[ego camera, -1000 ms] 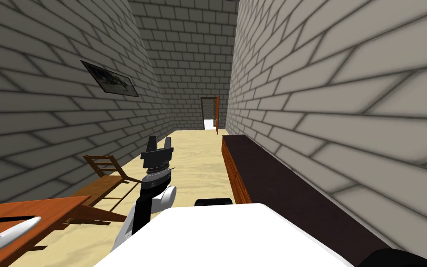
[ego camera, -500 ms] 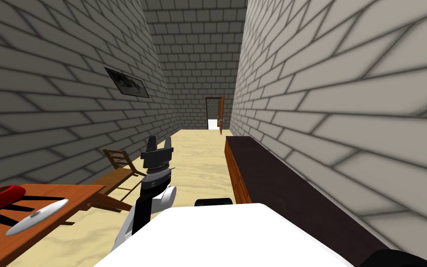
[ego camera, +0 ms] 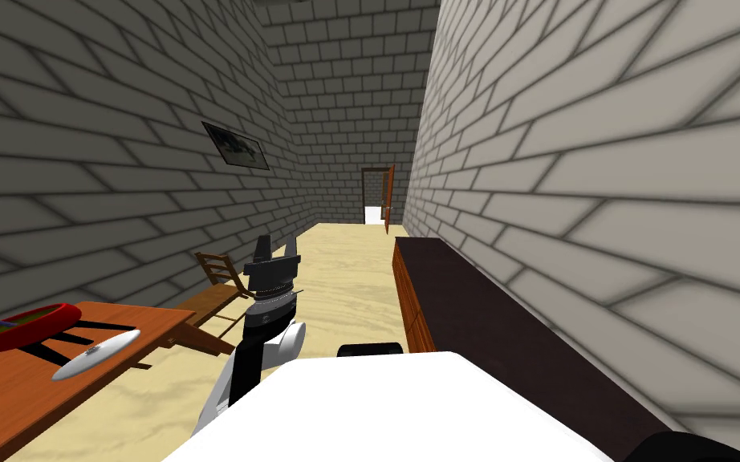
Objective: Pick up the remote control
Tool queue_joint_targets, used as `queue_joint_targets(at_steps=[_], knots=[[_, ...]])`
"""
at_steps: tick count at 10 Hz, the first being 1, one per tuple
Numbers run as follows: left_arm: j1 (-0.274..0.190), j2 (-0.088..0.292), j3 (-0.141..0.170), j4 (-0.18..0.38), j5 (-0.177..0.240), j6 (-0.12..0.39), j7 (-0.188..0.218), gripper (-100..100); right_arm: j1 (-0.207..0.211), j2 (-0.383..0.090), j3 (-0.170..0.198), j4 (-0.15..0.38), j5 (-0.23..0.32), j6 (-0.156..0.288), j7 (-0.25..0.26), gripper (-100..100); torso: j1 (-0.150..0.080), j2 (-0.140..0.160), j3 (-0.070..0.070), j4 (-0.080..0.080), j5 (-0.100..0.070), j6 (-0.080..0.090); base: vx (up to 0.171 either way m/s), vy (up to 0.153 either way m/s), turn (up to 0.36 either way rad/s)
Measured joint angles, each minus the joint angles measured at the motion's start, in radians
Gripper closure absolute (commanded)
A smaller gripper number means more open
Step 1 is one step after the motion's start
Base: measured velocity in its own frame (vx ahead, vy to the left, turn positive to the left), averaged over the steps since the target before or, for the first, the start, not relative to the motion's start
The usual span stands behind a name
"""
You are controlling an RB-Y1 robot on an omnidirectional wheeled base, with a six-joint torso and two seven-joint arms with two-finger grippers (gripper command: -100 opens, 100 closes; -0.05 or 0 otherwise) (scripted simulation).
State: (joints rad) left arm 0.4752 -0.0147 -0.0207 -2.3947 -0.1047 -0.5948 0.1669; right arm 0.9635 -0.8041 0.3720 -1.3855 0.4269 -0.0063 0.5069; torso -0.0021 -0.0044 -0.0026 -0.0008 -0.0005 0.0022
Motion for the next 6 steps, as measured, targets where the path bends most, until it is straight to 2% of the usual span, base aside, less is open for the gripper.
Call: queue_joint_targets(at_steps=[1,2,6], knots=[[0.000,0.000,0.000,0.000,0.000,0.000,0.000,0,-0.001,0.001,0.001,0.002,0.000,0.000,0.001,0,0.001,0.001,0.000,0.000,0.000,0.000,0.000,0.000,0.000],[0.000,0.000,0.000,0.000,0.000,0.000,0.000,0,-0.001,0.001,0.001,0.002,0.000,0.000,0.001,-100,0.002,0.001,0.001,0.000,0.001,0.000,-0.018,-0.008,0.065],[0.000,0.000,0.000,0.000,0.000,0.000,0.000,0,-0.063,0.048,0.015,0.072,0.004,0.000,0.001,-100,0.002,0.004,0.002,0.001,0.000,0.000,-0.033,-0.014,0.057]])
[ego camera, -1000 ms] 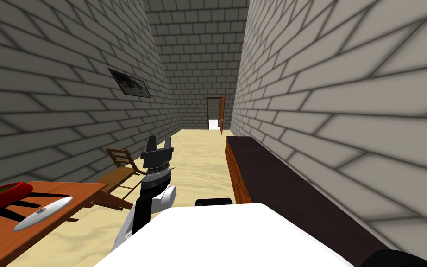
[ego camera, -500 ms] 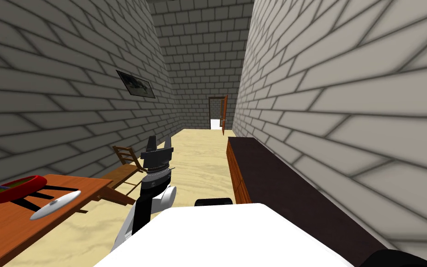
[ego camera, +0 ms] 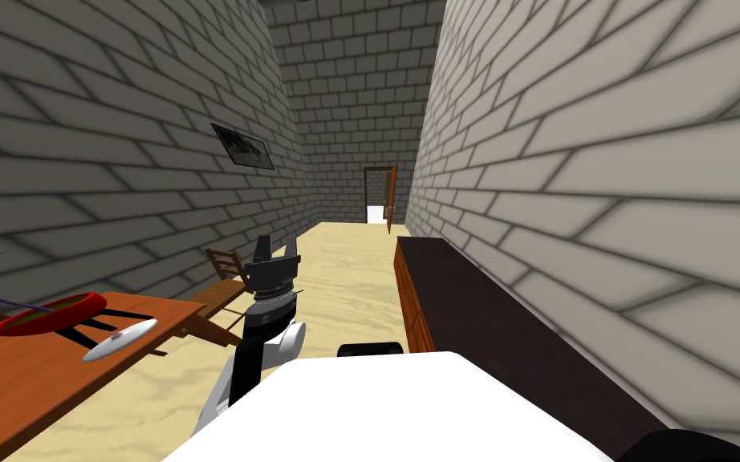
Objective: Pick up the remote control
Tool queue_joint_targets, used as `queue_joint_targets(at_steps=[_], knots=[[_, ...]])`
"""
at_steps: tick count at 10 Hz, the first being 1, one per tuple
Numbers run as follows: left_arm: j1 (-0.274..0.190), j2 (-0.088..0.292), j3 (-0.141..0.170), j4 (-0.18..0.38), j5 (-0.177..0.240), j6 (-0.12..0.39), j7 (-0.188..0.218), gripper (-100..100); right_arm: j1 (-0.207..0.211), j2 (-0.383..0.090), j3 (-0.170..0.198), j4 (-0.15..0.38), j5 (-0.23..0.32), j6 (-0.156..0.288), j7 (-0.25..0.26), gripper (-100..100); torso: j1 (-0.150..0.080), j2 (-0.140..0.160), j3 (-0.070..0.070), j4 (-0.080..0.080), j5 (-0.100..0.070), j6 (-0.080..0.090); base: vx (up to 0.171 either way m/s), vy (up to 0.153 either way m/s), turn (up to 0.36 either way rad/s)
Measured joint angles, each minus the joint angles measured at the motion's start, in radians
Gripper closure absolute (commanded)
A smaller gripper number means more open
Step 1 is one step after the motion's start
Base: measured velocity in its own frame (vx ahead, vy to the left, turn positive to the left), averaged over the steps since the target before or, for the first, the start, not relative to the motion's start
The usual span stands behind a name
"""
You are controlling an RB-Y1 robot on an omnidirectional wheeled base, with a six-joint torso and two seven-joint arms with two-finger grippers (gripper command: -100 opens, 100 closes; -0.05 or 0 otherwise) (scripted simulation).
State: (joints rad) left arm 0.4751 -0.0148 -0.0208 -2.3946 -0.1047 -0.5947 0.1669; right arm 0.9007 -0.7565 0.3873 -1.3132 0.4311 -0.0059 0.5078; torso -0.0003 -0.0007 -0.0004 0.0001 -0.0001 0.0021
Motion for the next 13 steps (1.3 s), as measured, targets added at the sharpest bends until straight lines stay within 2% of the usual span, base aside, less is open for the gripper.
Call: queue_joint_targets(at_steps=[1,2,6,7,8,12,13], knots=[[0.000,0.000,0.000,0.000,0.000,0.000,0.000,0,-0.016,0.011,0.003,0.021,0.001,-0.002,0.000,-100,0.000,0.000,0.000,0.000,0.000,0.000,-0.012,-0.004,0.004],[0.000,0.000,0.000,0.000,0.000,0.000,0.000,0,-0.018,0.012,0.003,0.023,0.001,-0.003,0.001,100,0.001,-0.001,-0.001,0.000,0.000,0.000,0.000,0.000,0.000],[0.000,0.000,0.000,0.000,0.000,0.000,0.000,0,-0.017,0.013,0.004,0.022,0.001,-0.004,0.000,100,0.001,-0.002,-0.001,-0.001,0.000,0.000,0.000,0.000,0.000],[0.000,0.000,0.000,0.000,0.000,0.000,0.000,0,-0.017,0.013,0.004,0.022,0.001,-0.004,0.000,0,0.001,-0.002,-0.001,-0.001,0.000,0.000,0.000,0.000,0.000],[0.000,0.000,0.000,0.000,0.000,0.000,0.000,0,-0.017,0.013,0.003,0.022,0.001,-0.004,0.000,100,0.001,-0.002,-0.001,-0.001,0.000,0.000,0.023,0.011,-0.081],[0.000,0.000,0.000,0.000,0.000,0.000,0.000,0,0.040,-0.030,-0.009,-0.044,-0.002,-0.002,0.001,100,0.002,-0.004,-0.003,-0.001,0.001,0.000,0.032,0.010,-0.051],[0.000,0.000,0.000,0.000,0.000,0.000,0.000,0,0.042,-0.032,-0.009,-0.046,-0.002,-0.001,0.001,0,0.002,-0.004,-0.002,-0.001,0.001,0.000,0.000,0.000,0.000]])
